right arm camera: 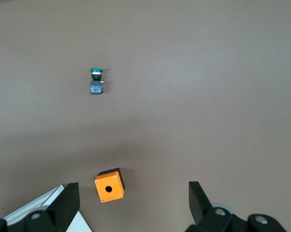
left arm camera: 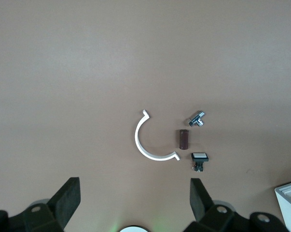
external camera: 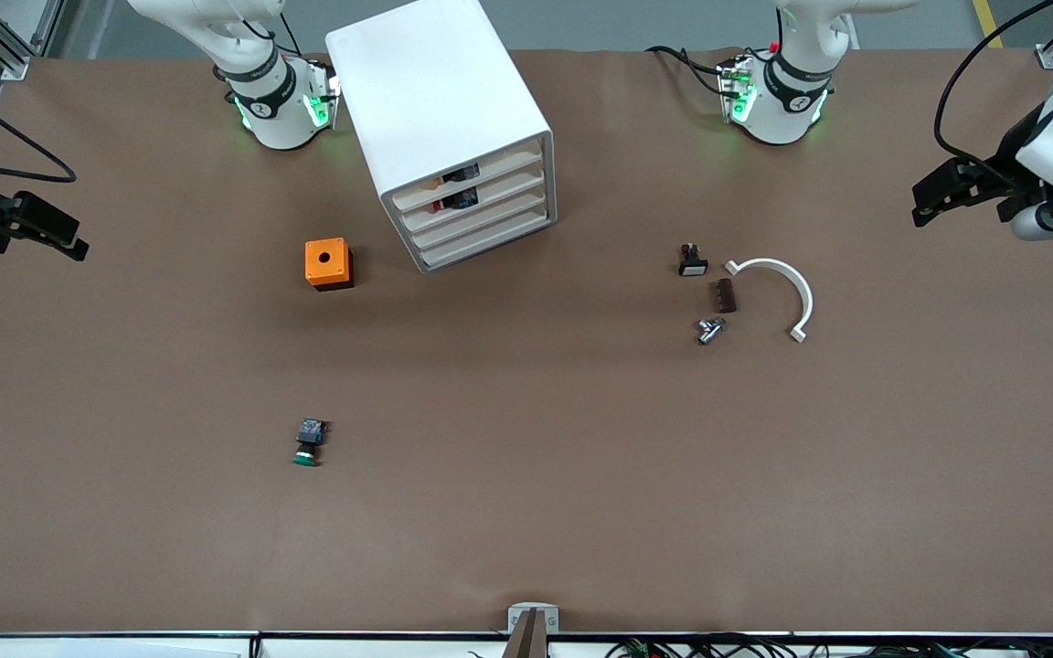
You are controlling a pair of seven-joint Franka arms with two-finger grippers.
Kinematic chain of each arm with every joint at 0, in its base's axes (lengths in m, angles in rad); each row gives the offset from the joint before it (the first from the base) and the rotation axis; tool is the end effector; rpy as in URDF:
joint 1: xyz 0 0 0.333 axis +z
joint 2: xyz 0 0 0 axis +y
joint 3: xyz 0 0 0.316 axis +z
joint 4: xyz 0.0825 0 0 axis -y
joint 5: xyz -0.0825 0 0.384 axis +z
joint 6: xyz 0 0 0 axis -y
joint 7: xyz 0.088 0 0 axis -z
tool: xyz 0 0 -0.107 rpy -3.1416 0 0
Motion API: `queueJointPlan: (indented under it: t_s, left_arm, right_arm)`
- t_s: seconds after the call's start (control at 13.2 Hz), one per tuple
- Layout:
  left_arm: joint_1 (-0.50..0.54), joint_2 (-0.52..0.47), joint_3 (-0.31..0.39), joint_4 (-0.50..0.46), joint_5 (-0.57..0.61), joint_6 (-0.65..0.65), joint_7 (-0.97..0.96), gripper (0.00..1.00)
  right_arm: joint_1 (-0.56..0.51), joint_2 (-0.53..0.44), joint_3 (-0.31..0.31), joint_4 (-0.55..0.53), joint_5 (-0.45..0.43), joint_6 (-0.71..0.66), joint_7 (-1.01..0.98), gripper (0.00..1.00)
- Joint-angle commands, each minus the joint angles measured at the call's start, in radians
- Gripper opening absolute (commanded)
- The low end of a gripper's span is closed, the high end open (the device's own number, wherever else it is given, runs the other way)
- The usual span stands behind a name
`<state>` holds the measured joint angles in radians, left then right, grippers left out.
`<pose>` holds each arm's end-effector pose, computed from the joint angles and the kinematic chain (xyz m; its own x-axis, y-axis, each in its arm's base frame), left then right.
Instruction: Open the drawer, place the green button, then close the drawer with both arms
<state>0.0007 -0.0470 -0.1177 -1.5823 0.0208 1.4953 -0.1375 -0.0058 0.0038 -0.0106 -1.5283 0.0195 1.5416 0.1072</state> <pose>0.5286 -0.0614 0.6380 0.9991 0.0224 -0.0363 0.0213 -0.9993 -0.0316 0.5532 -0.0069 0.6398 0.9924 -0.1227 0.0074 -0.1225 -0.9923 -0.0203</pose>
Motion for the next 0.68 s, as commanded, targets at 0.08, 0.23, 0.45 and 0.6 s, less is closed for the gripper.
queueJointPlan:
  t_s: [0.08, 0.23, 0.45, 0.6]
  left_arm:
    - [0.005, 0.009, -0.007, 0.038, 0.004, -0.021, 0.016, 1.00]
    - [0.010, 0.018, -0.005, 0.056, 0.005, -0.021, 0.015, 1.00]
    - [0.015, 0.085, -0.002, 0.087, 0.002, -0.021, 0.007, 1.00]
    - [0.006, 0.156, -0.003, 0.085, 0.001, -0.021, 0.001, 1.00]
  right_arm:
    - [-0.006, -0.008, 0.005, -0.006, -0.013, -0.001, 0.006, 1.00]
    - [-0.006, -0.008, 0.005, -0.006, -0.013, -0.001, 0.006, 1.00]
    - [-0.006, -0.008, 0.005, -0.006, -0.013, -0.003, 0.006, 1.00]
    - [-0.006, -0.008, 0.005, -0.004, -0.013, -0.009, 0.006, 1.00]
